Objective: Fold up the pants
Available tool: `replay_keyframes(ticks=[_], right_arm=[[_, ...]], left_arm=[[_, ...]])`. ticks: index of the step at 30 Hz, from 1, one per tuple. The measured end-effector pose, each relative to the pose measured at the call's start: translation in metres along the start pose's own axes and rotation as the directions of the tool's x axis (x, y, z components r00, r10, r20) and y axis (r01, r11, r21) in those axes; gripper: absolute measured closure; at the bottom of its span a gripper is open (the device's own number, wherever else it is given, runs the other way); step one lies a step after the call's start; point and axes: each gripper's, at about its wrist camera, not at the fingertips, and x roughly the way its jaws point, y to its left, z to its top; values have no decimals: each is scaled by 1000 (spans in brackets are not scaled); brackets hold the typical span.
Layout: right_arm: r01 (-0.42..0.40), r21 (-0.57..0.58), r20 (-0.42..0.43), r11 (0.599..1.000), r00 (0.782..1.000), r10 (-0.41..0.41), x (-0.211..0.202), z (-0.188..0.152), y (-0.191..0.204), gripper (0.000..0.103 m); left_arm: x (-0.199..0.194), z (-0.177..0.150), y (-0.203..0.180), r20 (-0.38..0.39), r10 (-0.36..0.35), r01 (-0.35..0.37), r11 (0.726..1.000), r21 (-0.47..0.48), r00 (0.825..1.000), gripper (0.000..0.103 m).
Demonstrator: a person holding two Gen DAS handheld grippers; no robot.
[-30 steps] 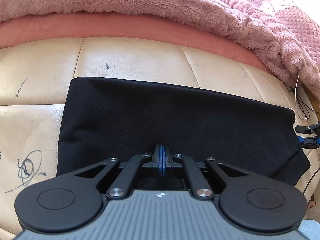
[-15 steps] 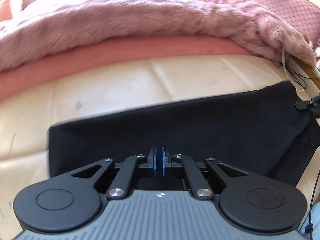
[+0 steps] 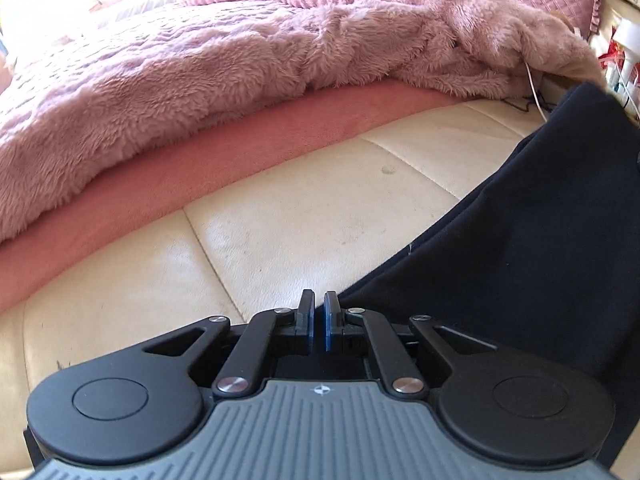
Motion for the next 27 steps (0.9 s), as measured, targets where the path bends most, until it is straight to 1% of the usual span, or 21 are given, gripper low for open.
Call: replay_keyframes(ticks=[2, 4, 7, 9, 11, 15, 18, 19, 21, 23, 25, 27], right_arm=[[9, 1, 1, 1000, 1000, -9, -1, -1, 5, 92], [15, 5, 8, 1000, 1000, -15, -3, -1, 10, 92], [28, 5, 20, 1000, 999, -28, -5, -1, 20, 92], [33, 2, 30, 999, 999, -33, -6, -2, 27, 92], [33, 5, 39, 999, 999, -33, -8, -4, 35, 92], [29, 19, 61, 999, 998, -30, -12, -7, 51, 92], [36, 19, 71, 999, 997, -38, -12, -9, 63, 92], [39, 21, 73, 999, 997, -41, -12, -10, 68, 92], [41, 31, 77, 999, 996, -43, -10, -11, 77, 92], [32, 44, 79, 998, 996, -35, -6, -11, 87, 92], [33, 44, 82, 998, 996, -37, -3, -13, 99, 92], [30, 32, 80, 999, 996, -33, 1, -15, 113, 92]], left_arm=[[-1, 1, -1, 6, 6, -6, 1000, 2, 1000, 98], [-8, 0, 2, 18, 0, 0, 1000, -21, 1000, 98], [-28, -9, 4, 16, -28, 29, 998, -60, 999, 98], [-42, -21, 2, 8, -67, 67, 993, -94, 998, 98], [-54, -34, -4, 4, -83, 83, 990, -111, 997, 98], [-70, -58, -18, -19, -114, 111, 989, -99, 993, 98], [-79, -73, -30, -15, -144, 142, 986, -88, 989, 98], [-79, -76, -34, -23, -155, 152, 985, -84, 988, 98], [-75, -83, -40, -43, -154, 151, 986, -74, 987, 98], [-77, -85, -40, -37, -160, 156, 984, -87, 987, 98], [-84, -83, -34, -31, -172, 167, 979, -119, 985, 98], [-101, -82, -21, 10, -180, 180, 971, -158, 984, 98]])
